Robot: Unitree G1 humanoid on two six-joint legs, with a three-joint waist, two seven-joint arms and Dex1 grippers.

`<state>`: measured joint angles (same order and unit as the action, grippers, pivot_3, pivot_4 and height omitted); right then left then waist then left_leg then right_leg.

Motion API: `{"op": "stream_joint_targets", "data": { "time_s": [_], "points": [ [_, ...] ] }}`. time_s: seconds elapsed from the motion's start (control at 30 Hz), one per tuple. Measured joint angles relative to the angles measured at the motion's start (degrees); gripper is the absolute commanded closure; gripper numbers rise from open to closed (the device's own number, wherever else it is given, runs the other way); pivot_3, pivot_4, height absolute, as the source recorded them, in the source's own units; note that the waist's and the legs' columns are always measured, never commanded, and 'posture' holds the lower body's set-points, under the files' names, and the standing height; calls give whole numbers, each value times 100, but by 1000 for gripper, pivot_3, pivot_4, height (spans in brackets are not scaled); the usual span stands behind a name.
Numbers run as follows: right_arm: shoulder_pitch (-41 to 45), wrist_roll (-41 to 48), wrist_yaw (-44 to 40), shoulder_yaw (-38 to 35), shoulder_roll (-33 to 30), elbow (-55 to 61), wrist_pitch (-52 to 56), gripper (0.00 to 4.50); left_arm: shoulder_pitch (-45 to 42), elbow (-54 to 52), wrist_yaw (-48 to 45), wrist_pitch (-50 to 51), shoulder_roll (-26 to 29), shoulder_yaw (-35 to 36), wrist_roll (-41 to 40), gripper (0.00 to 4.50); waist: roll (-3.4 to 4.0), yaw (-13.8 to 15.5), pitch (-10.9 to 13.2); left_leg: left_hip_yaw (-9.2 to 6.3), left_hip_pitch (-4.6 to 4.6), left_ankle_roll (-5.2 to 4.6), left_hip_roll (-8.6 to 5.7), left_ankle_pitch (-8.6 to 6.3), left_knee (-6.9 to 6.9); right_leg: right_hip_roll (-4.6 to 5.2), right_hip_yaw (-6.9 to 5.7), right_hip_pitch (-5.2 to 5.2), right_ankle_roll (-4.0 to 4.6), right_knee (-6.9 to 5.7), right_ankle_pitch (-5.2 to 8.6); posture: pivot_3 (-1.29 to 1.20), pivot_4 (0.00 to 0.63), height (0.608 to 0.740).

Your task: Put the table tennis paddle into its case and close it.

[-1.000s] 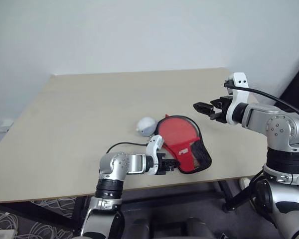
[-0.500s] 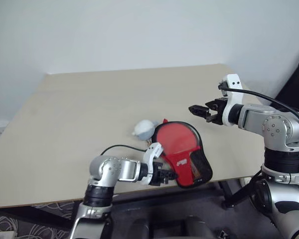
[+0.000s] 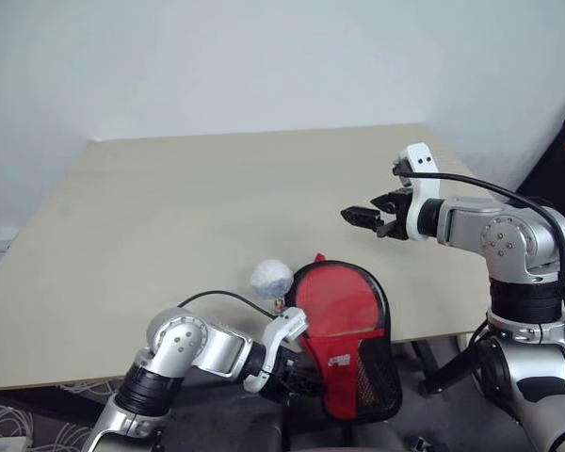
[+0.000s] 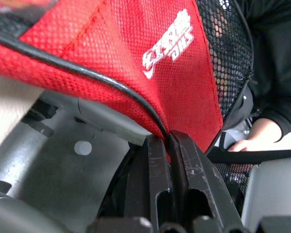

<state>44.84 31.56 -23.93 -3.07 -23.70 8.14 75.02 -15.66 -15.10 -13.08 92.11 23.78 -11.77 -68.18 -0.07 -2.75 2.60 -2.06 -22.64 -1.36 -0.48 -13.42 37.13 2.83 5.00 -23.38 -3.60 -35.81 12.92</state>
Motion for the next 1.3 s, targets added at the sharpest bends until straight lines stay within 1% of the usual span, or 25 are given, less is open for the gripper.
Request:
{"op": "stream_joint_targets", "data": {
  "time_s": [0.07,0.17,0.23,0.3,0.33,0.37,0.43,0.53,0.57,0.63,0.7,0.8,0.87,0.9,1.0,1.1,1.2,1.3],
  "points": [
    [2,-1,0,10,24,-10,0,0,10,0,94,0,-128,26,22,4482,0,0,0,1,0,0,0,0,0,0,1,0,-2,0,-1,0,0,740],
    [4,-2,-1,30,42,-72,-1,0,39,0,217,1,-325,140,59,3852,0,0,0,0,0,0,0,0,0,0,1,0,-2,-1,-2,0,0,740],
    [6,-4,-2,42,45,-95,-5,0,41,-7,246,0,-386,195,70,3194,0,0,0,0,1,0,0,1,3,-1,1,0,1,-2,-2,0,0,740],
    [16,-5,-10,64,46,-116,-22,0,48,-89,253,0,-304,248,57,2531,0,-3,0,0,1,0,1,1,3,-2,0,0,1,-3,-2,0,0,740],
    [29,-6,-16,84,50,-130,-32,0,78,-163,255,-1,-225,300,21,2265,0,-6,0,0,1,0,1,1,3,-2,1,-1,2,-3,-2,0,0,740],
    [54,-6,-28,119,56,-160,-48,0,171,-329,248,-1,-81,371,-40,1847,0,-34,0,2,2,1,5,0,1,-4,3,-3,2,-4,-2,0,0,740],
    [104,-12,-50,146,55,-243,-70,0,394,-564,243,-1,221,497,-252,1198,1,-42,1,4,2,1,6,0,-3,-4,5,-7,3,-3,-2,0,0,740],
    [179,-18,-115,162,35,-316,-131,0,671,-785,218,-2,640,799,-750,1198,1,-33,2,2,1,1,8,0,-6,-4,2,-9,4,-1,-1,0,0,740],
    [189,-18,-139,179,36,-331,-166,0,694,-909,217,-8,767,939,-938,1376,-2,-17,3,-1,1,1,7,0,-2,-3,-2,-5,5,-1,0,0,0,740],
    [196,-23,-170,224,37,-366,-205,0,672,-1170,234,-104,913,1124,-1105,1884,-3,-6,4,0,1,1,3,0,6,2,-3,0,5,0,-1,0,0,740],
    [197,-34,-202,249,41,-450,-275,0,545,-1392,269,-317,904,1134,-1044,2543,-4,-6,4,2,1,1,-1,0,13,3,1,5,3,1,-2,0,0,740],
    [230,-81,-238,295,69,-588,-369,0,269,-1607,324,-916,644,989,-495,3564,-4,-7,4,5,1,2,-4,1,15,2,4,6,6,0,-8,0,0,740],
    [330,-117,-251,361,124,-719,-436,0,168,-1680,324,-1536,437,633,215,4372,-3,-12,4,7,2,3,-1,2,11,-2,6,5,8,0,-10,0,0,740],
    [375,-128,-256,381,156,-753,-475,0,165,-1682,296,-1798,367,443,515,4444,-2,-24,4,11,2,4,0,3,6,-4,11,0,10,0,-11,0,0,740],
    [419,-146,-315,427,205,-822,-595,0,262,-1622,-3,-2738,378,-287,1621,4444,-3,-24,3,11,3,5,4,3,-6,-11,13,-5,11,2,-11,0,0,740],
    [468,-208,-438,605,271,-1079,-674,0,465,-1291,-428,-3694,322,-865,2532,4444,-2,-22,4,16,1,4,4,3,-9,-11,16,-7,12,4,-10,0,0,740],
    [686,-236,-692,779,371,-1486,-765,0,569,-896,-803,-4490,200,-1189,3198,4444,-2,-25,4,18,1,3,4,4,1,-11,18,-5,11,3,-11,0,0,740],
    [943,-226,-1097,985,460,-1888,-763,0,631,-603,-1144,-5000,92,-1332,3606,4444,-2,-27,4,16,3,1,7,4,7,-12,15,-1,10,-1,-11,0,0,740]
  ]
}}
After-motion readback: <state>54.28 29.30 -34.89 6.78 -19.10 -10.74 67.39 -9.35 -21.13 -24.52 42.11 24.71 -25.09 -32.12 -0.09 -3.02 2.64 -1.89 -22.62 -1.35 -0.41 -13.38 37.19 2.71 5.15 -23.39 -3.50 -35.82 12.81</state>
